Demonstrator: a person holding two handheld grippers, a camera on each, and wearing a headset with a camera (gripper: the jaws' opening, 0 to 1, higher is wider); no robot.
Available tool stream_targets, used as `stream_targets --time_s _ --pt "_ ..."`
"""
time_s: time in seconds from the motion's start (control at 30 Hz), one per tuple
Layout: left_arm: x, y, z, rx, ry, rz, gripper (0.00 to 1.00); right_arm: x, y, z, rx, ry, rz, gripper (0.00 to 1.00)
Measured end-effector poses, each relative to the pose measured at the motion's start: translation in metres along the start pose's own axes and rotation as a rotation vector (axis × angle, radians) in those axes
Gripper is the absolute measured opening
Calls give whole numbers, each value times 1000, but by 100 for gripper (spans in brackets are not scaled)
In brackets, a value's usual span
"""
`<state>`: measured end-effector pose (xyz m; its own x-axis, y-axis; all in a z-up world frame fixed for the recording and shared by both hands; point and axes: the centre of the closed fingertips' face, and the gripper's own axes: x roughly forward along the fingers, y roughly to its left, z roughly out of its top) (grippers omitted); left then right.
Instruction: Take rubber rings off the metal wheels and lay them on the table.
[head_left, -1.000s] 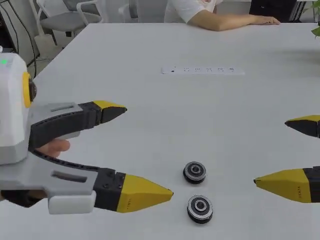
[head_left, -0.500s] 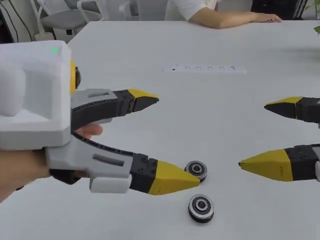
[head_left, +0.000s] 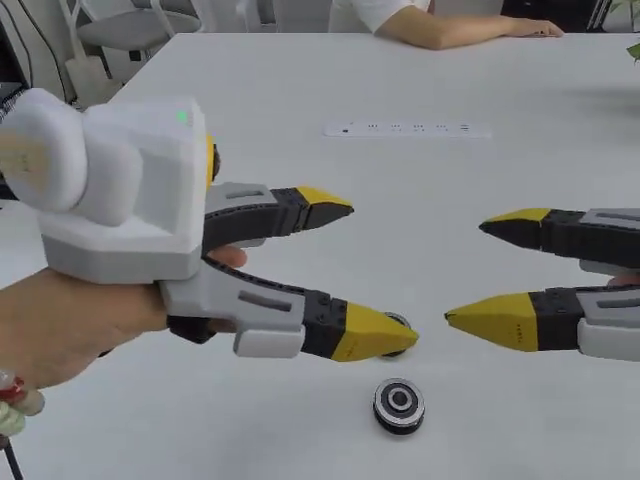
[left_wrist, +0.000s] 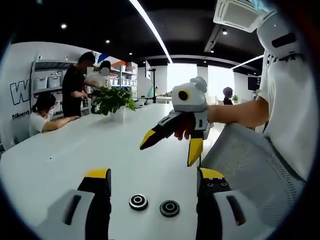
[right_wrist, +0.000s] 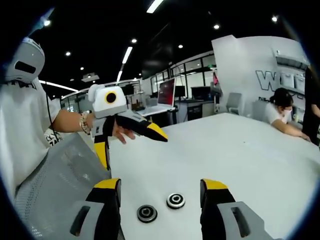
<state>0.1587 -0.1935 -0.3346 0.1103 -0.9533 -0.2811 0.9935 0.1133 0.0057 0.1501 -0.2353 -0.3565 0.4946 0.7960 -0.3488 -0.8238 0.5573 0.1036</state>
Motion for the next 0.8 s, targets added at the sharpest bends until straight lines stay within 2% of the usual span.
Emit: stream_targets --time_s 0.13,0.3,0.5,0.6,0.7,0.77,0.8 --pt "8 -2 -11 -17 -1 -21 63 5 9 -26 -11 99 50 57" --pt "17 -7 -27 -2 37 -36 57 11 17 -45 -5 139 89 49" --pt "29 -15 -47 19 63 -41 50 21 31 -65 -17 203 140 41" --pt "32 -20 -62 16 92 -54 47 26 35 -76 -37 243 148 39" --pt "33 -21 -81 76 154 -48 41 31 36 -88 -45 278 145 36" --pt "34 -19 -86 87 166 -37 37 32 31 -97 -74 321 125 33" --pt "35 -18 -88 83 167 -34 36 32 31 -98 -75 321 123 33"
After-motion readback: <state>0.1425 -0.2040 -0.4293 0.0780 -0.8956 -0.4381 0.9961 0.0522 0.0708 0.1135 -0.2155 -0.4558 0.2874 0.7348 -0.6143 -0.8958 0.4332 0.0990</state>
